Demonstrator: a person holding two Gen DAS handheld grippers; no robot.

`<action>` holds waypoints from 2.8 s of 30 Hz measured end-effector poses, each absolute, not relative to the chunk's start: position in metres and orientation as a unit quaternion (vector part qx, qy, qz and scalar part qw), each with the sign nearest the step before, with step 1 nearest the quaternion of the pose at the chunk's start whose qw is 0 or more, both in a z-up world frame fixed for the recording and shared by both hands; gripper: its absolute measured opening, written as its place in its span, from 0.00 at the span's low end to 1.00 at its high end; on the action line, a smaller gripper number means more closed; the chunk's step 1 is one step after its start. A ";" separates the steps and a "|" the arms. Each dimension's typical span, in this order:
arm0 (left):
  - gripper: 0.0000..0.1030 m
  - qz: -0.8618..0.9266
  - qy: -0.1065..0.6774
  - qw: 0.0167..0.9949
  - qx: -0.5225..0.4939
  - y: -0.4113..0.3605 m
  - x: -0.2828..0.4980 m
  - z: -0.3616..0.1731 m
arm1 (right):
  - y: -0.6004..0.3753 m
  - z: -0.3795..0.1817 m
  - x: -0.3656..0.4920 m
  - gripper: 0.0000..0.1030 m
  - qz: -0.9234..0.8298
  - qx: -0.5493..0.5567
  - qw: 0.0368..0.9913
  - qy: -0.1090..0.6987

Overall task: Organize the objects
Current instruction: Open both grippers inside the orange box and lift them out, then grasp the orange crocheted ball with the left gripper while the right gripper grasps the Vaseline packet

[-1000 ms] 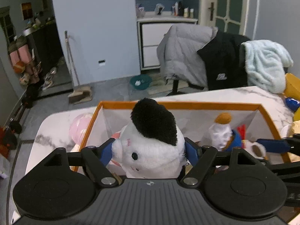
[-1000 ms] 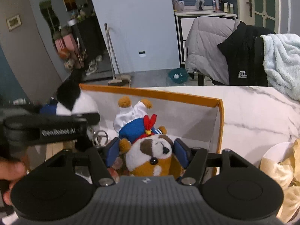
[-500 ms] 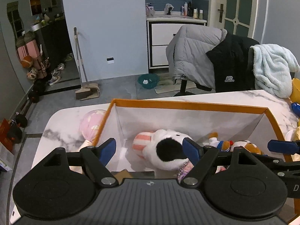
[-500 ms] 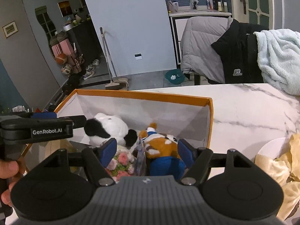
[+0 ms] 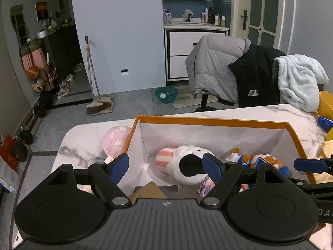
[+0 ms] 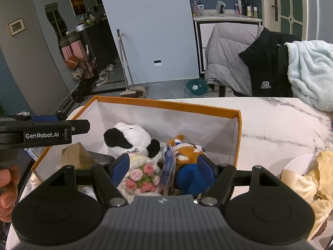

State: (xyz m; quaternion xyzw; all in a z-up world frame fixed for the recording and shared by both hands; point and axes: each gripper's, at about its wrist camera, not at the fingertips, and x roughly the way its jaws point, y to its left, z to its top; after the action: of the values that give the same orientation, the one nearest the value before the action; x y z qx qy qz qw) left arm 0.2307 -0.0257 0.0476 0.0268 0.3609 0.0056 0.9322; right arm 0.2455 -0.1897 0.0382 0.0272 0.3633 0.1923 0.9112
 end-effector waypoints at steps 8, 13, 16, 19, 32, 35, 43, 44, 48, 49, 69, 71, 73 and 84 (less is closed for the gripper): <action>0.89 -0.004 0.338 0.940 0.030 -0.025 0.205 0.078 | -0.189 0.058 0.220 0.71 0.199 0.033 0.917 0.343; 0.89 -0.006 0.329 0.944 0.031 -0.021 0.189 0.094 | -0.185 0.070 0.200 0.71 0.209 0.032 0.921 0.328; 0.89 -0.003 0.323 0.946 0.032 -0.020 0.180 0.102 | -0.185 0.079 0.187 0.71 0.214 0.034 0.922 0.321; 0.89 -0.002 0.316 0.948 0.033 -0.018 0.172 0.111 | -0.183 0.086 0.176 0.71 0.219 0.029 0.924 0.312; 0.89 -0.007 0.296 0.954 0.049 -0.023 0.141 0.131 | -0.195 0.112 0.133 0.73 0.230 0.011 0.934 0.273; 0.89 -0.011 0.294 0.954 0.053 -0.025 0.136 0.133 | -0.203 0.116 0.126 0.76 0.229 0.011 0.937 0.264; 0.90 -0.022 0.290 0.955 0.059 -0.026 0.119 0.130 | -0.231 0.122 0.116 0.76 0.220 0.019 0.941 0.256; 0.90 -0.025 0.290 0.955 0.058 -0.027 0.118 0.127 | -0.235 0.124 0.115 0.77 0.220 0.021 0.942 0.254; 0.90 -0.038 0.294 0.954 0.050 -0.027 0.110 0.114 | -0.249 0.127 0.107 0.80 0.218 0.029 0.944 0.246; 0.90 -0.043 0.297 0.953 0.048 -0.027 0.108 0.109 | -0.252 0.126 0.106 0.80 0.216 0.030 0.944 0.245; 0.90 -0.108 0.377 0.915 0.097 -0.050 0.072 -0.019 | -0.258 0.053 0.101 0.88 0.187 -0.026 0.921 0.340; 0.90 -0.119 0.379 0.912 0.106 -0.056 0.069 -0.025 | -0.256 0.044 0.105 0.89 0.190 -0.047 0.914 0.355; 0.90 -0.136 0.377 0.909 0.111 -0.061 0.065 -0.028 | -0.252 0.034 0.105 0.91 0.198 -0.086 0.908 0.360; 0.90 -0.166 0.387 0.895 0.146 -0.075 0.068 -0.054 | -0.262 -0.028 0.110 0.91 0.211 -0.185 0.839 0.466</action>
State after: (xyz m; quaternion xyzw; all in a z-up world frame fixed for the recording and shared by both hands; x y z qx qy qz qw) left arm 0.0681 -0.0748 -0.0544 0.1458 0.3872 -0.1659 0.8951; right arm 0.1098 -0.2617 -0.0278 -0.1853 0.4660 0.2110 0.8390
